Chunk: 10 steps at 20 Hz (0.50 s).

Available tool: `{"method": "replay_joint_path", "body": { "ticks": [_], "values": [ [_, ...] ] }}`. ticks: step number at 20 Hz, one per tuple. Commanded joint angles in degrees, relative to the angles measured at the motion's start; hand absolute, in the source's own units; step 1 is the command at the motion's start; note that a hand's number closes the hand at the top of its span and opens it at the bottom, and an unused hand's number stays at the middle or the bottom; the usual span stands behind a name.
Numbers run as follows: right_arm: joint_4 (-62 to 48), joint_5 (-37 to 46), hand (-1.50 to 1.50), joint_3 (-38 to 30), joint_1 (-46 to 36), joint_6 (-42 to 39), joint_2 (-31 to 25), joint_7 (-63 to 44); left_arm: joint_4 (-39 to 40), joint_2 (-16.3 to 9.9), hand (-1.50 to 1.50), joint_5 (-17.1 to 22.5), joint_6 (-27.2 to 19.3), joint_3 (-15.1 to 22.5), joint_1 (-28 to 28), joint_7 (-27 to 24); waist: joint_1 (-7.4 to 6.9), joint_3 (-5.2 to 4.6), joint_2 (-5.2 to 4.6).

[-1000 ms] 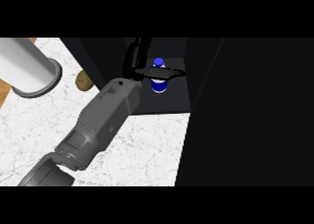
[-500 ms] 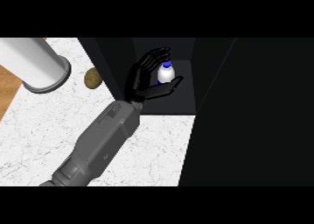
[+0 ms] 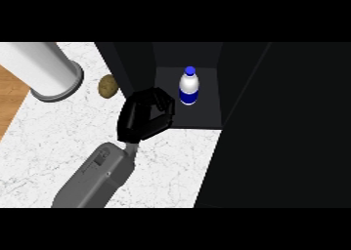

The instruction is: Pick up the bottled water, place it into the cabinet and close the cabinet

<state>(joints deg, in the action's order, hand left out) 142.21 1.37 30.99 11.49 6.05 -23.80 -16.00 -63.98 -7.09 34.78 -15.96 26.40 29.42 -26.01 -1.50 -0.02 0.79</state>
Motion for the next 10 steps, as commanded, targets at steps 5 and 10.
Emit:
{"method": "replay_joint_path", "body": {
  "ticks": [5, 10],
  "values": [
    [6.1, 1.2, 1.5, 9.0, -2.4, -0.7, 1.9, -10.3, -22.2, -8.8, 1.5, -2.3, -0.6, 2.7, -20.8, -0.4, 0.44, -0.04, -0.38],
    [4.8, 5.8, 1.5, 16.7, -8.4, 1.8, 7.9, -17.3, -31.7, -14.9, 1.5, -1.3, 0.7, -0.1, -27.4, 2.1, 0.69, -0.07, -0.39]
  ]
}}
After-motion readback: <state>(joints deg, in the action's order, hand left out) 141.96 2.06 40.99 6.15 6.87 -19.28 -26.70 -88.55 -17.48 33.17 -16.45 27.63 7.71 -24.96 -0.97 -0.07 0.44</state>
